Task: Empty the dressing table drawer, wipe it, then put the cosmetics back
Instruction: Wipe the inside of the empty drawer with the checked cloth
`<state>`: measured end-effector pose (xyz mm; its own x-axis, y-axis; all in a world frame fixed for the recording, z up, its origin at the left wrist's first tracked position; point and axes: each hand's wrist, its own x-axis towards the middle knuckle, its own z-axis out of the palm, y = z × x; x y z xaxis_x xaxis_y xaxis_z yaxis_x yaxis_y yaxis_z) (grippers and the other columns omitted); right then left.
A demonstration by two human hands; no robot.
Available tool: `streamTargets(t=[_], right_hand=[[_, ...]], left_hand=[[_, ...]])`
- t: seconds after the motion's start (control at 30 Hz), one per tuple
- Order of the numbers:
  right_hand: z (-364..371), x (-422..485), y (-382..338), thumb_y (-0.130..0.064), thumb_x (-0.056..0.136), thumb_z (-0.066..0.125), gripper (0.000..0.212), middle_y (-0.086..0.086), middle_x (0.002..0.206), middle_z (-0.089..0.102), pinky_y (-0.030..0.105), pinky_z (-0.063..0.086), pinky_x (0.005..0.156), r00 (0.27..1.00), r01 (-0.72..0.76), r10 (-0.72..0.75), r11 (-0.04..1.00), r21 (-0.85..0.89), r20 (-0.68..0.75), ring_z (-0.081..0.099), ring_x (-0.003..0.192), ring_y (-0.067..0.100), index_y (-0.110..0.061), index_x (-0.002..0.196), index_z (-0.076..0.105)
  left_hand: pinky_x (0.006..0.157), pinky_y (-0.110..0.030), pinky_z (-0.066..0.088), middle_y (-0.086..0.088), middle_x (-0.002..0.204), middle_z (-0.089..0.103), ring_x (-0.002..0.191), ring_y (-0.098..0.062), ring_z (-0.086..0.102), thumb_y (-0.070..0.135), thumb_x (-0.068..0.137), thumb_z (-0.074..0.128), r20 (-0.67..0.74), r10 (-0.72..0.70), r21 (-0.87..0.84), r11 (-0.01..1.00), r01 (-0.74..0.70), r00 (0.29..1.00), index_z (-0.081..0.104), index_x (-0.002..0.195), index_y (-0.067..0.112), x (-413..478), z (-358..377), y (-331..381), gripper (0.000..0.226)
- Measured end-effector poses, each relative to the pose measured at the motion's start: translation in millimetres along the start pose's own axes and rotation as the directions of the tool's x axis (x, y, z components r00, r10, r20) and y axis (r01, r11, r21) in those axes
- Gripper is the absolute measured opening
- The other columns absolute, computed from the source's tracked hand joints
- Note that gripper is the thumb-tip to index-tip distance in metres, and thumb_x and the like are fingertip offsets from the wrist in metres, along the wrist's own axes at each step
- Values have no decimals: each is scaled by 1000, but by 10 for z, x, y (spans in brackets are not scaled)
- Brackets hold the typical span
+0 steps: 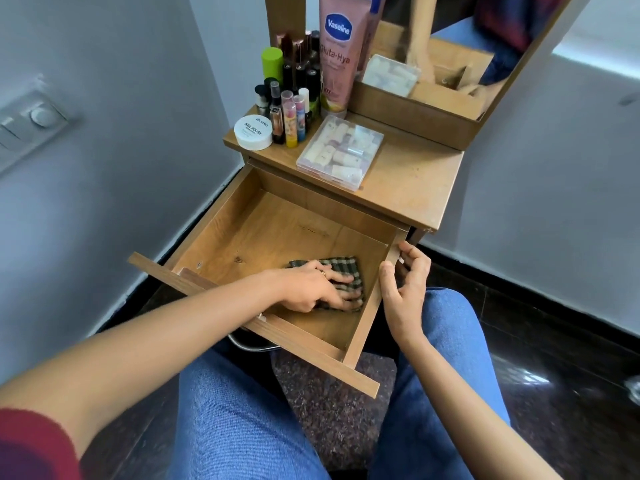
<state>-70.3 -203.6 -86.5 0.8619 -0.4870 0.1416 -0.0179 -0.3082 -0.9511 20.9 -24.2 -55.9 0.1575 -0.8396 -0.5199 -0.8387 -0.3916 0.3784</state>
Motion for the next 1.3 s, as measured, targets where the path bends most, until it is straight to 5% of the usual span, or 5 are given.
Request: streamTargets(t=[0.47,0.83,1.03,1.13,1.3], right_hand=[[1,5,-43,-26,91,52,35,-2,125,46,46,41,102,999,40,-40,998,-43,-11,47,120,14,-24,125,42],[-23,35,-64,-25,92,53,32,-4,122,43,45,42,103,998,54,-51,993,-105,31,46,119,16,-21,122,44],[68,7,-335,6,79,55,42,17,124,47,39,35,104,971,227,-230,824,-518,61,41,119,31,-4,120,53],[273,-71,-547,18,68,50,52,20,124,54,38,36,106,845,534,-435,659,-529,311,45,121,30,1,116,59],[820,36,-703,-2,93,49,50,10,151,37,32,21,119,519,655,-211,721,-226,828,29,143,21,-7,142,41]], left_hand=[[115,-35,-11,20,155,23,146,-3,1,-17,82,38,350,150,83,978,-190,925,35,146,36,-130,-73,16,83],[121,-42,-1,28,144,27,141,3,10,-13,84,51,266,-120,-104,983,153,956,51,131,44,-792,27,-535,73],[120,-40,19,18,140,49,139,-2,31,-16,81,41,79,-319,-295,897,328,944,68,113,36,-1016,59,-508,67],[103,-38,45,8,131,59,120,-7,53,-1,93,39,-204,-482,-485,806,340,852,65,114,39,-1165,65,-460,53],[86,-38,54,11,114,65,90,-6,61,17,98,46,-556,-680,-545,733,408,478,61,120,37,-1452,197,-530,34]])
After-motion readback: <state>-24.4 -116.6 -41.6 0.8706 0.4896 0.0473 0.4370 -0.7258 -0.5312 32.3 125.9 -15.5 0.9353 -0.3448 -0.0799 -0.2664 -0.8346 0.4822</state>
